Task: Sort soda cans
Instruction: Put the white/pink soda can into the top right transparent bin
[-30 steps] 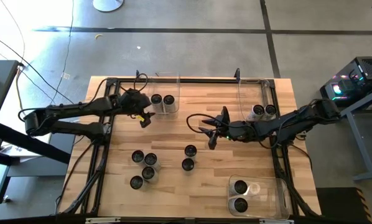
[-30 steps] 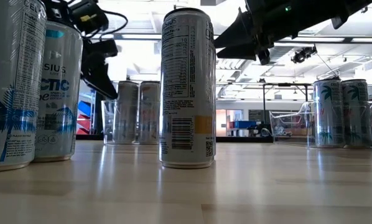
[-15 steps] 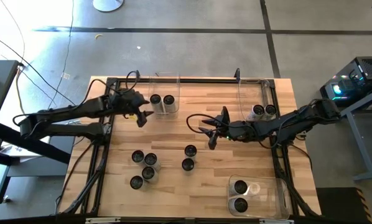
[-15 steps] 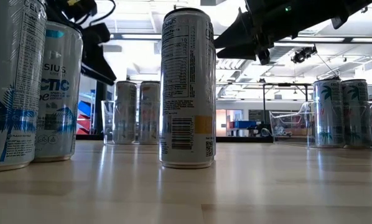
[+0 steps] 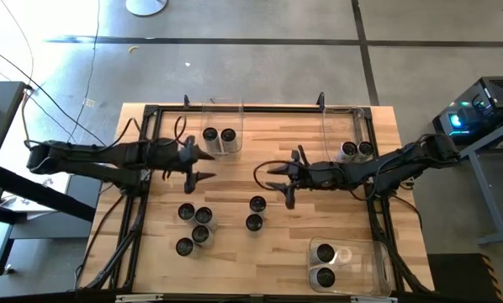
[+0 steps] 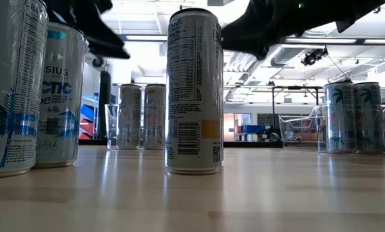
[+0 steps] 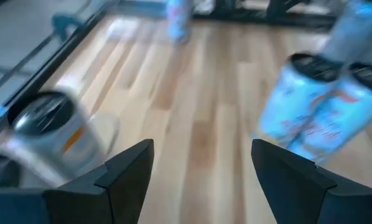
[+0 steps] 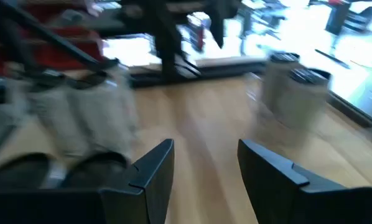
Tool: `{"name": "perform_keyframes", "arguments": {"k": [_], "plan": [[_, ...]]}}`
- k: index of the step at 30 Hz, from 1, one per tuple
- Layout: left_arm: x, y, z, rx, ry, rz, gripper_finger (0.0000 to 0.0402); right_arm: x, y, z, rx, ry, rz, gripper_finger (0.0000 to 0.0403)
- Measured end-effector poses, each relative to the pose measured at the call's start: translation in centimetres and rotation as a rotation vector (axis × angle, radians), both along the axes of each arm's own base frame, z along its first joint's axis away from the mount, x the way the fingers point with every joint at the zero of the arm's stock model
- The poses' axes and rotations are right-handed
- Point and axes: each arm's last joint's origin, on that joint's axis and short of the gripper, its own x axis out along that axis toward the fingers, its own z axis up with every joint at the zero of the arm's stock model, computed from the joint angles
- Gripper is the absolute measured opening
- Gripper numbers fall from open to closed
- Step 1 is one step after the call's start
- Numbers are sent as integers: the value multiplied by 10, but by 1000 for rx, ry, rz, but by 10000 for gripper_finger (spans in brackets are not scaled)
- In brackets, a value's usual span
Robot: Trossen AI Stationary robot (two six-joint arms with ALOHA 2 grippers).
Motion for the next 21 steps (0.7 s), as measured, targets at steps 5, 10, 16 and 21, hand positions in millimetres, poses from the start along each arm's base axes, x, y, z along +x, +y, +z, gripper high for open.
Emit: {"name": "perform_keyframes", "arguments": {"k": [5,10,16,21], "plan": [[2,-22,4,96,-44,-116,266,9,4,24,-3,-72,75,199],[0,-37,6,152,-58,-108,266,17,9,53,-14,-109,103,256],[-2,-57,26,197,-121,-165,266,21,15,75,-81,-77,137,294],[-6,-72,41,224,-169,-257,266,22,14,80,-156,-39,92,296]]}}
